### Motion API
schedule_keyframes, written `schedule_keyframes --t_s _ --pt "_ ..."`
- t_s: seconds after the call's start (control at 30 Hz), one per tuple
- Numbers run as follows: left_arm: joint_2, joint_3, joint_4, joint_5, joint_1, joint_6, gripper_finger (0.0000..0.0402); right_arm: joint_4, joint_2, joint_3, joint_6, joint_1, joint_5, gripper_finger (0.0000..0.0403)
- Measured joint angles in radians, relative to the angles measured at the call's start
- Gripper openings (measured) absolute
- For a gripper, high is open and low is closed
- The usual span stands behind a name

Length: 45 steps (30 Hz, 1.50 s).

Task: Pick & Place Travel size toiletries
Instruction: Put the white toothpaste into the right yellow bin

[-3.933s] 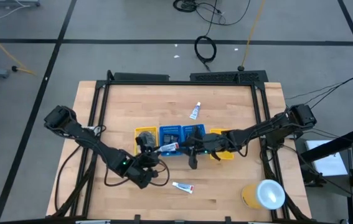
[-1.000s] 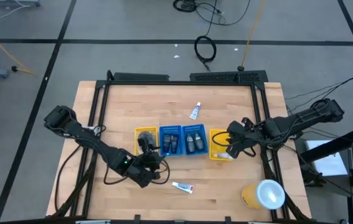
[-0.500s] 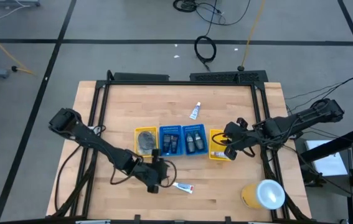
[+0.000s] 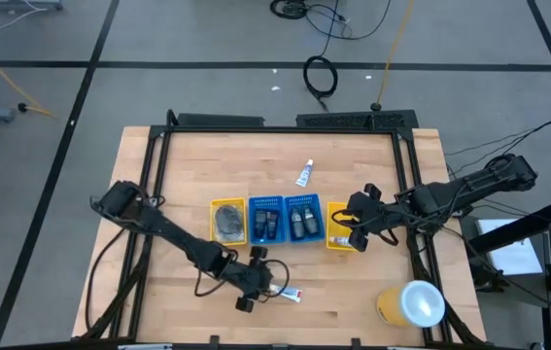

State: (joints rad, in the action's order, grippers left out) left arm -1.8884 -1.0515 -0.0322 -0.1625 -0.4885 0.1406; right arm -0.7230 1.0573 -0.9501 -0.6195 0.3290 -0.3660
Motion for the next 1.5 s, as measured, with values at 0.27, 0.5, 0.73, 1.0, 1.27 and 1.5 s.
schedule_keyframes --t_s 0.27,0.5,0.73,1.0,1.27,1.5 --pt "-0.068 0.0 -0.048 0.092 0.015 0.052 0.0195 0.001 0.0 0.0 0.007 0.0 -0.001 0.0118" --pt "-0.083 0.0 -0.052 0.071 0.017 0.064 0.0178 0.002 0.0 0.0 0.007 0.0 -0.002 0.0118" --pt "-0.083 0.0 -0.048 0.057 0.02 0.063 0.0087 0.002 0.0 0.0 0.007 0.0 -0.003 0.0118" --pt "-0.083 0.0 -0.064 0.073 0.024 0.068 0.0024 0.002 0.0 0.0 0.007 0.0 -0.003 0.0118" --pt "-0.083 -0.001 -0.078 0.049 0.023 0.079 0.0138 0.002 0.0 0.0 0.007 0.0 -0.003 0.0118" --pt "-0.083 0.0 -0.093 0.049 0.023 0.074 0.0187 0.002 0.0 0.0 0.007 0.0 -0.003 0.0118"
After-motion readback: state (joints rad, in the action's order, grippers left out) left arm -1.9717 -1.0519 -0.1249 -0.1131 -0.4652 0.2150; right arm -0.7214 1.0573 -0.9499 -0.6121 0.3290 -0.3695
